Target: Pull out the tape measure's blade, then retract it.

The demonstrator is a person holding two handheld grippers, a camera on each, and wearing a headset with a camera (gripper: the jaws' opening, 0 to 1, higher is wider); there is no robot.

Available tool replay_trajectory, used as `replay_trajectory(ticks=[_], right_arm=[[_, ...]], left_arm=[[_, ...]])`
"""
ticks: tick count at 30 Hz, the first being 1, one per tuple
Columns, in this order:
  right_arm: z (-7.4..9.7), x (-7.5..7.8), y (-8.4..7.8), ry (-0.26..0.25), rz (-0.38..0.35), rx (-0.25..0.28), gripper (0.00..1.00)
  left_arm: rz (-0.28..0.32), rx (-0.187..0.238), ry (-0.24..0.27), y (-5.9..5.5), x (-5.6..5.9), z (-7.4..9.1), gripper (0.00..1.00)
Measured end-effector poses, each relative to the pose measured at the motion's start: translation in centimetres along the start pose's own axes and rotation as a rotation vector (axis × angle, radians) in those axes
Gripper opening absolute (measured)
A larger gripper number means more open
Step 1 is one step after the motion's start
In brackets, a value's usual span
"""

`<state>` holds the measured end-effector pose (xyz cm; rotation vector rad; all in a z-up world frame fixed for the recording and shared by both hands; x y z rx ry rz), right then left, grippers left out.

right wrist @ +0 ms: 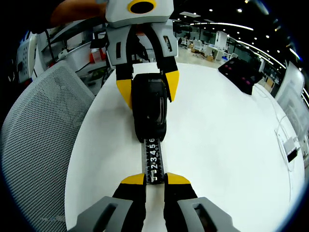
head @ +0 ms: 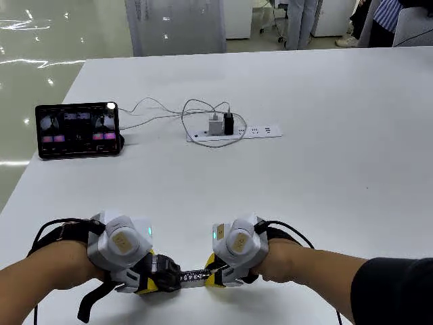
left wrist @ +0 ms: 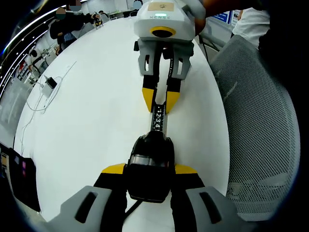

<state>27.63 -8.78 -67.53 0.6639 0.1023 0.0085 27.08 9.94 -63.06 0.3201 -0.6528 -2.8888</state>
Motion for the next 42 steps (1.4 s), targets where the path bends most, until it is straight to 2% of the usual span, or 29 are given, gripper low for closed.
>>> replay_trajectory(ticks=[22,42], right_arm=[[1.7,0.0,-2.3,0.009,-0.043,-0.004,0.09],[3.5,-0.3,-4.2,-0.01,-0.063,-0.02,0.09]], left_arm=[[0.005,0.002,-0.001,0.0,-0.1,0.0,0.29],[0.005,0.011,0.003,0.0,-0.1,-0.2,0.29]])
Point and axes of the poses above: the centre of the closed fingertips' face, and the gripper's own axes: z roughly backward along the fingers, x roughly to its right, y roughly out of its top, the point moved 10 cm from there along z, roughly backward along the fingers, and after that the axes turned 6 degrees about y, right-handed, at the moved point
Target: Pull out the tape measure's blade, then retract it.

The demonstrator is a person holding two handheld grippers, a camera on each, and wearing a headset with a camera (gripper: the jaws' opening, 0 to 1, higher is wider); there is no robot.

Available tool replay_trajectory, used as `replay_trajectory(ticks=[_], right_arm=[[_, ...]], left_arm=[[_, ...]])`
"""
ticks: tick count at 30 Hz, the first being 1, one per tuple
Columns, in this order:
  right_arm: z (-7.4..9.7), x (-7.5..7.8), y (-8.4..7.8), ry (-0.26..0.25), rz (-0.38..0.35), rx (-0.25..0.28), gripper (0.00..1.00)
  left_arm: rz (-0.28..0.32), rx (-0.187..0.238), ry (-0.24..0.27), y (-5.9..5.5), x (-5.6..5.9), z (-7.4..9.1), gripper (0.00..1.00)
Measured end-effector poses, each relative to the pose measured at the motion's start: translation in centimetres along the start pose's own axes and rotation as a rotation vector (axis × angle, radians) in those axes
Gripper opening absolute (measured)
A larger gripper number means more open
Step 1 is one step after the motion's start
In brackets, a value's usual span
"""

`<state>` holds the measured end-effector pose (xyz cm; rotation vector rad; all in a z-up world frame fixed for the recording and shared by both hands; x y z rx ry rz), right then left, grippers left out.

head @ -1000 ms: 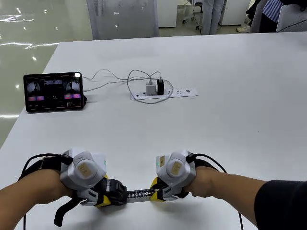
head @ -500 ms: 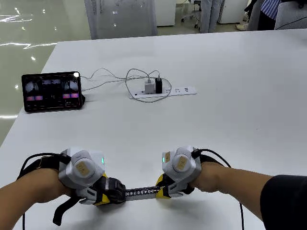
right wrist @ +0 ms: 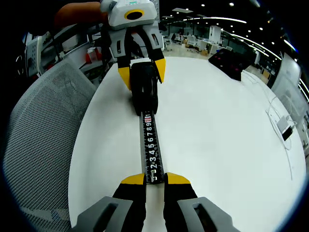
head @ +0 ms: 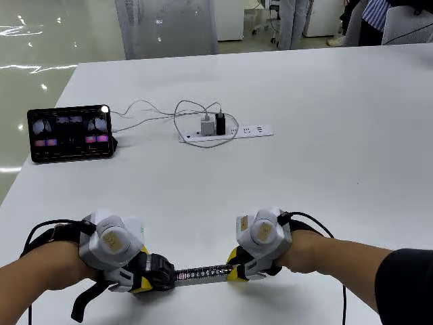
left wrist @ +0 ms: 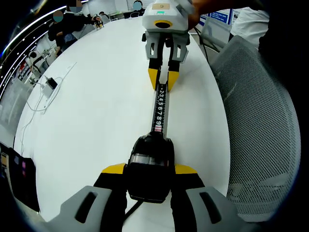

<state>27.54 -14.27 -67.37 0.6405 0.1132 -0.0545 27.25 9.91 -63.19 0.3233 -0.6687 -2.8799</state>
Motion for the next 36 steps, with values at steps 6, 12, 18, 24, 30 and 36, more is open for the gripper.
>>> replay_trajectory(ticks=[6,12,18,24,30,36], right_arm=[[0.2,0.1,-0.3,-0.002,0.002,-0.006,0.09],[0.5,0.1,-0.7,-0.004,-0.001,-0.008,0.09],[0.9,0.0,-1.2,-0.003,-0.01,-0.012,0.09],[1.4,-0.1,-1.6,-0.011,-0.017,-0.007,0.09],[1.9,0.0,-2.3,-0.015,-0.026,-0.008,0.09],[2.3,-0.1,-2.8,-0.018,-0.024,-0.013,0.09]], left_arm=[[0.0,0.001,-0.001,0.0,0.0,0.0,0.29],[-0.001,0.001,-0.002,0.0,0.0,0.0,0.29],[-0.003,0.001,-0.003,0.0,0.0,0.0,0.29],[-0.005,-0.001,-0.002,0.0,0.1,0.0,0.29],[-0.004,-0.001,-0.001,0.0,0.1,0.0,0.29],[-0.005,-0.001,0.0,0.0,0.1,0.0,0.29]])
Point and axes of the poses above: the centre of the closed fingertips' face, and the gripper's own axes: z roughly backward along the fingers, x roughly to its right, y roughly out of its top, the point moved 10 cm from there along z, roughly backward along the fingers, and after that the axes turned 6 degrees about y, right-handed, at the moved point
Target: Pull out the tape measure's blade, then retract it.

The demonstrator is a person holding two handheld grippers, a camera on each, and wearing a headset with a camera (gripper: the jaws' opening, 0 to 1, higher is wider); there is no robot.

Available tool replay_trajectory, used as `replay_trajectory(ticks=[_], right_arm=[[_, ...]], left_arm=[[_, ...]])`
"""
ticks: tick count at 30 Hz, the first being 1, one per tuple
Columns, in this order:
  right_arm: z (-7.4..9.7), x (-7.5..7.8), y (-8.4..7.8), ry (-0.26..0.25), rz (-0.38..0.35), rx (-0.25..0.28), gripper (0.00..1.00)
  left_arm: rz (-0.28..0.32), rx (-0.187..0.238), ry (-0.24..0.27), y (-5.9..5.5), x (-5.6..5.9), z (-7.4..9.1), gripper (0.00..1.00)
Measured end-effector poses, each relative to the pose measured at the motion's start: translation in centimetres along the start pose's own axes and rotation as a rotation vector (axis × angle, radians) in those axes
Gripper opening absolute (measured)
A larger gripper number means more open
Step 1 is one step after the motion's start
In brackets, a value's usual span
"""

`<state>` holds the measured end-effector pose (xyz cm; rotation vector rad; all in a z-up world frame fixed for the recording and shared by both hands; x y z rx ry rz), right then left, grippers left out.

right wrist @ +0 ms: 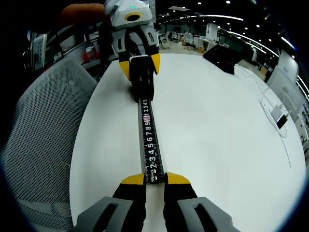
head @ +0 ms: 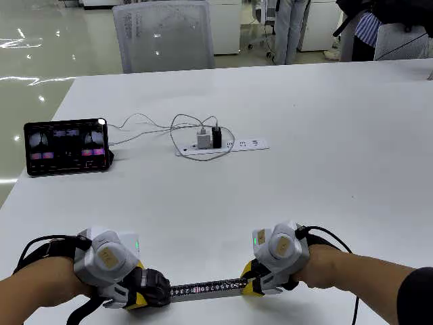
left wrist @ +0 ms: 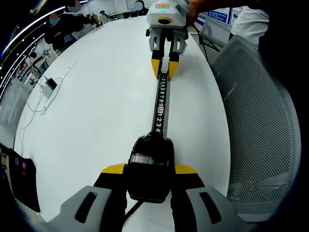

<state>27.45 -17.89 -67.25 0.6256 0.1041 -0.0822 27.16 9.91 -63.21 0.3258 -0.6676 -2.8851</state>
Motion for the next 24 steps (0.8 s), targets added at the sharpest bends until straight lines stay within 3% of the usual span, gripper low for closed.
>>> replay_trajectory(ticks=[24], right_arm=[[1.2,0.1,-1.5,-0.004,-0.003,-0.022,0.09]], left_arm=[[0.003,0.004,0.002,0.0,0.0,0.0,0.29]])
Point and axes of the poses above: the centre of the closed fingertips' face, and the gripper's own axes: z roughly backward along the fingers, x roughly to its right, y roughly out of its top, the point moved 10 cm from there along z, roughly backward along the fingers, and after that the axes turned 6 degrees about y, right-handed, at the moved point
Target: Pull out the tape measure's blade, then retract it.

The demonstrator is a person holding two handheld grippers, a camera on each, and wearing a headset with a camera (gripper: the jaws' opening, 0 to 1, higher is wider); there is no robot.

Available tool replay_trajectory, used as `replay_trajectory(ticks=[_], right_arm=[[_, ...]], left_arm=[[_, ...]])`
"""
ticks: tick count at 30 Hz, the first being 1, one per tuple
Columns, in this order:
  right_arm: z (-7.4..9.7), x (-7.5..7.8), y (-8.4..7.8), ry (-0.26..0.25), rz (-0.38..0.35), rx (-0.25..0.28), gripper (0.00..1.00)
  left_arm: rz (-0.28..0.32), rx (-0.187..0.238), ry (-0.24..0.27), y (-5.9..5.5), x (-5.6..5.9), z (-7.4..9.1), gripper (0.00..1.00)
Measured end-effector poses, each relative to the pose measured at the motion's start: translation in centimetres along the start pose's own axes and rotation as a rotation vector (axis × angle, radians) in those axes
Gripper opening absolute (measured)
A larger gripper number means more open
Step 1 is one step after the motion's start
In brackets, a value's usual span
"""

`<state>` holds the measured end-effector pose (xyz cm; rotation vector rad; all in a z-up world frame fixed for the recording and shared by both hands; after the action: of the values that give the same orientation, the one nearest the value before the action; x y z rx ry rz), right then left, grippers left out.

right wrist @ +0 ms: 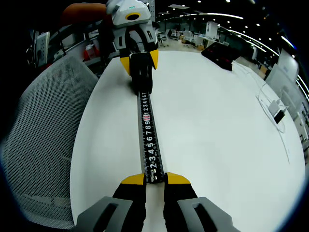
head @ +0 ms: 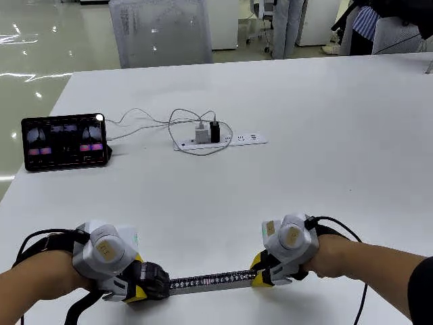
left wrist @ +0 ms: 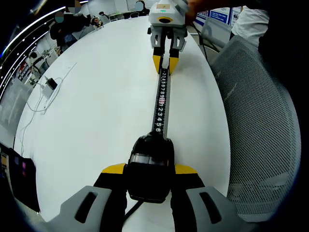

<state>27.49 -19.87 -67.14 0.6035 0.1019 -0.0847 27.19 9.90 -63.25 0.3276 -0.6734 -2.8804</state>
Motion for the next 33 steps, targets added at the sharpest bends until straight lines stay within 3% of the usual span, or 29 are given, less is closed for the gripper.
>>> replay_trajectory(ticks=[33], right_arm=[[1.6,-0.1,-2.2,-0.01,-0.02,-0.015,0.09]], left_arm=[[0.004,0.004,0.003,-0.1,0.0,0.0,0.29]])
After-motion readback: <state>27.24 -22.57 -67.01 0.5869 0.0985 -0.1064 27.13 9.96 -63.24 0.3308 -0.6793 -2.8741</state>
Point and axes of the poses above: the centre of the closed fingertips' face, and the gripper's own axes: z roughly backward along the fingers, x roughly to its right, y roughly out of its top, the point moved 10 cm from there along z, roughly backward along the fingers, and after that the axes turned 6 degrees about y, right-handed, at the moved point
